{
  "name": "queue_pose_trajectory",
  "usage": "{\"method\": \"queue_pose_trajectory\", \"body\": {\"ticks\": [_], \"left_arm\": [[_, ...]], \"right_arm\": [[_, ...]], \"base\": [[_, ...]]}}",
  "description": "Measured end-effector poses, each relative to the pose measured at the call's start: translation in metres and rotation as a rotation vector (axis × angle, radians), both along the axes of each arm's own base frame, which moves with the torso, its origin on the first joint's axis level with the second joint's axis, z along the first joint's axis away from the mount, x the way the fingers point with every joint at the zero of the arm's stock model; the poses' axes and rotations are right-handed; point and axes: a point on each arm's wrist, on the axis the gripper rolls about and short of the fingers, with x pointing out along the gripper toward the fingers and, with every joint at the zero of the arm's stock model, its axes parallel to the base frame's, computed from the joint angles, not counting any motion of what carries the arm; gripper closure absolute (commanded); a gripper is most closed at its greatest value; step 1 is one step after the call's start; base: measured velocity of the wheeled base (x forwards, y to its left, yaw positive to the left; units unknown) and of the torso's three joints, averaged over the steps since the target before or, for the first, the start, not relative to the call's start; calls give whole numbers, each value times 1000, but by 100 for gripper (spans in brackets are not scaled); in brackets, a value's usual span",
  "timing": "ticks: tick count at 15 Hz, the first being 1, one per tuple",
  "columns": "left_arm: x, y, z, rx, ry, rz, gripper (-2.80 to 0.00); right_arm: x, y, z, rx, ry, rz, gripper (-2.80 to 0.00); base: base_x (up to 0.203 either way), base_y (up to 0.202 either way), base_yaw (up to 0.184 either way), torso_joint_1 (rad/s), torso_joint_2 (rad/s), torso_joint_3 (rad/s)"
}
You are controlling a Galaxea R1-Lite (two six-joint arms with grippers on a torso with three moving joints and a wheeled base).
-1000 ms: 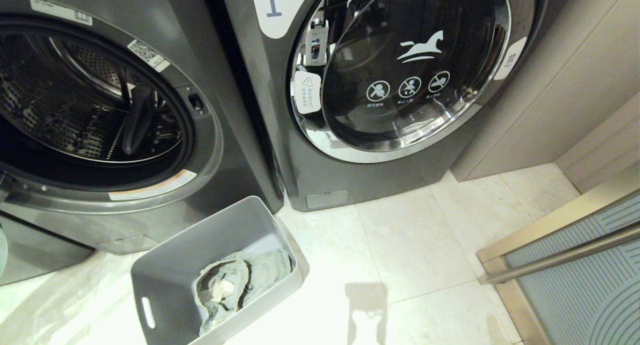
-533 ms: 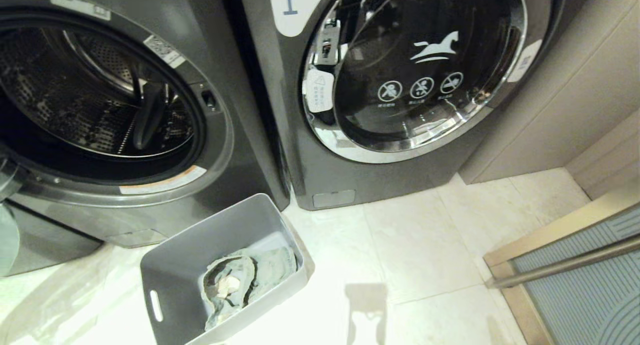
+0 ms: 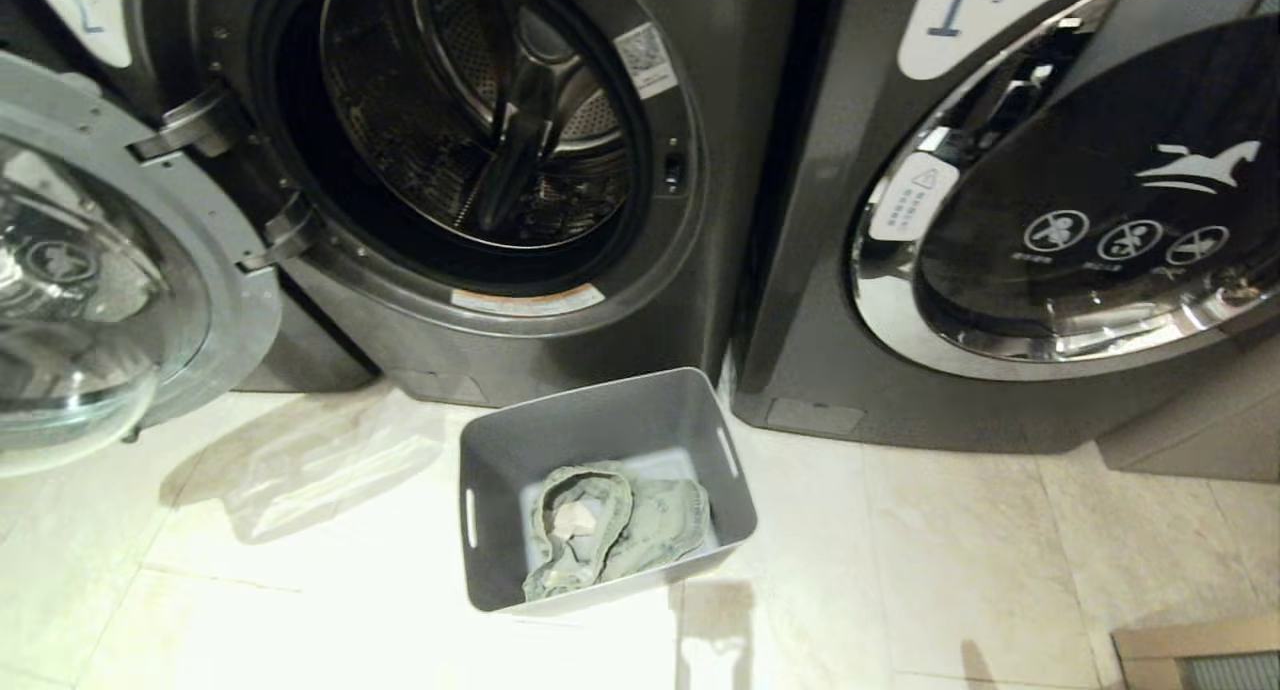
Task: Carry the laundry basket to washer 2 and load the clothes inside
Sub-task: Place the clothes into the washing machine
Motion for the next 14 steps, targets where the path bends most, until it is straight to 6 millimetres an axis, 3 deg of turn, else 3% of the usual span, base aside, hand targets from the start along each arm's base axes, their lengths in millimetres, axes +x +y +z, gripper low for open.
{"method": "queue_pose_trajectory", "body": {"ticks": [2,14], "left_arm": [[0,0,0,0,0,0,0],[0,0,0,0,0,0,0]], "right_arm": [[0,0,0,0,0,0,0],[0,0,0,0,0,1,0]], "base": [[1,-8,117,0,1,2],[0,0,0,0,0,0]]}}
